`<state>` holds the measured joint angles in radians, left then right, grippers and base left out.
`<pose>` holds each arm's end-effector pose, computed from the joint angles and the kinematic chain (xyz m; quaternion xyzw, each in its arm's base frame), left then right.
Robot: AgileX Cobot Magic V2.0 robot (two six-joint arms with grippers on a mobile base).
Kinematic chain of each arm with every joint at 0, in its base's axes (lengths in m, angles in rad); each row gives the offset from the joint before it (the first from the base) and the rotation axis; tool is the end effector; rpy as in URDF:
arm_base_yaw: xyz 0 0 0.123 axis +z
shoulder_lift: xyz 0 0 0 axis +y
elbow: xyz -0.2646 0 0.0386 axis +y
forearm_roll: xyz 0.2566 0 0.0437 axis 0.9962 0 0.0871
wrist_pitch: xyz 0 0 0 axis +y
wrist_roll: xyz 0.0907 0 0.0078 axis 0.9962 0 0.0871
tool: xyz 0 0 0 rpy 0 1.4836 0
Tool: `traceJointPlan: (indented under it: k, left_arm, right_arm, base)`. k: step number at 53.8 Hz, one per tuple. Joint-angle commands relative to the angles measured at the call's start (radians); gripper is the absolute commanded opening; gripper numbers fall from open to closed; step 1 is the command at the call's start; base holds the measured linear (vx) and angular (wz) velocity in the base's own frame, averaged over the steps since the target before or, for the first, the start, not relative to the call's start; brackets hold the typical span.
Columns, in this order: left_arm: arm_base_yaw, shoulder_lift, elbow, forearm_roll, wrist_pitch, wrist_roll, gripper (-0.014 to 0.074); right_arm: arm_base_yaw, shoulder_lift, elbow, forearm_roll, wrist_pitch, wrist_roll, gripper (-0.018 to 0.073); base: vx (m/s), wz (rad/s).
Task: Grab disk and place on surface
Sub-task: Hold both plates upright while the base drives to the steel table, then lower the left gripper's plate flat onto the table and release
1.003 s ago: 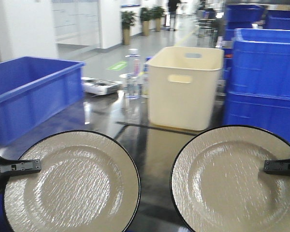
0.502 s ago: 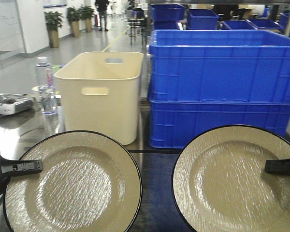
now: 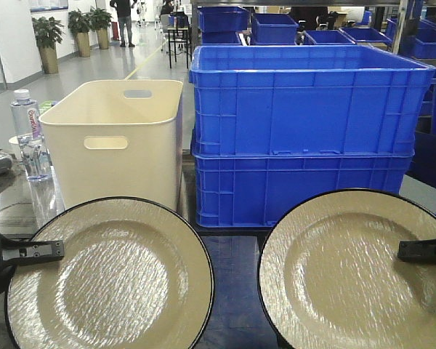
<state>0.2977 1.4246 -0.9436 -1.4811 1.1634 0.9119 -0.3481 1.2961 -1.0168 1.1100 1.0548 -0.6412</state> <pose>0.2899 0.0018 0.2897 -0.0277 0.7831 -0.5082 0.3574 0.2699 -0.0224 0.3163 0.0582 0.8565 0.3700 0.3552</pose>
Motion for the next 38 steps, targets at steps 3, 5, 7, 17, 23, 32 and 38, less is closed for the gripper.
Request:
traceJointPlan:
  k: [3, 5, 7, 17, 23, 32, 38]
  left_arm:
    - [-0.004, -0.037, -0.029, -0.144, 0.083, -0.015, -0.0001]
    - [-0.004, -0.037, -0.029, -0.144, 0.086, -0.015, -0.0001]
    - [-0.004, -0.037, -0.029, -0.144, 0.084, -0.015, -0.0001]
    - [-0.004, -0.037, -0.029, -0.146, 0.084, -0.015, -0.0001]
    - [-0.004, -0.037, -0.029, -0.147, 0.079, -0.015, -0.0001]
    - [-0.004, -0.037, -0.029, -0.147, 0.069, -0.015, -0.0001]
    - [-0.004, -0.037, -0.029, -0.147, 0.049, -0.015, -0.0001]
  right_arm:
    - [-0.004, -0.036, -0.033, 0.122, 0.006, 0.0, -0.0009]
    - [-0.004, -0.036, -0.033, 0.122, 0.006, 0.0, -0.0009]
    - [-0.004, -0.036, -0.033, 0.125, 0.004, 0.0, -0.0009]
    - [-0.004, -0.036, -0.033, 0.178, -0.001, 0.0, -0.0009]
    - [-0.004, -0.036, -0.033, 0.209, -0.001, 0.0, -0.0009]
    - [-0.004, -0.036, -0.033, 0.276, -0.01, 0.0, -0.0009]
    - [-0.004, -0.036, -0.033, 0.336, -0.017, 0.0, -0.0009]
  base:
    - [0.0, 0.0]
    - [0.0, 0.0]
    - [0.0, 0.0]
    - [0.0, 0.0]
    - [0.0, 0.0]
    - [0.0, 0.0]
    - [0.0, 0.0]
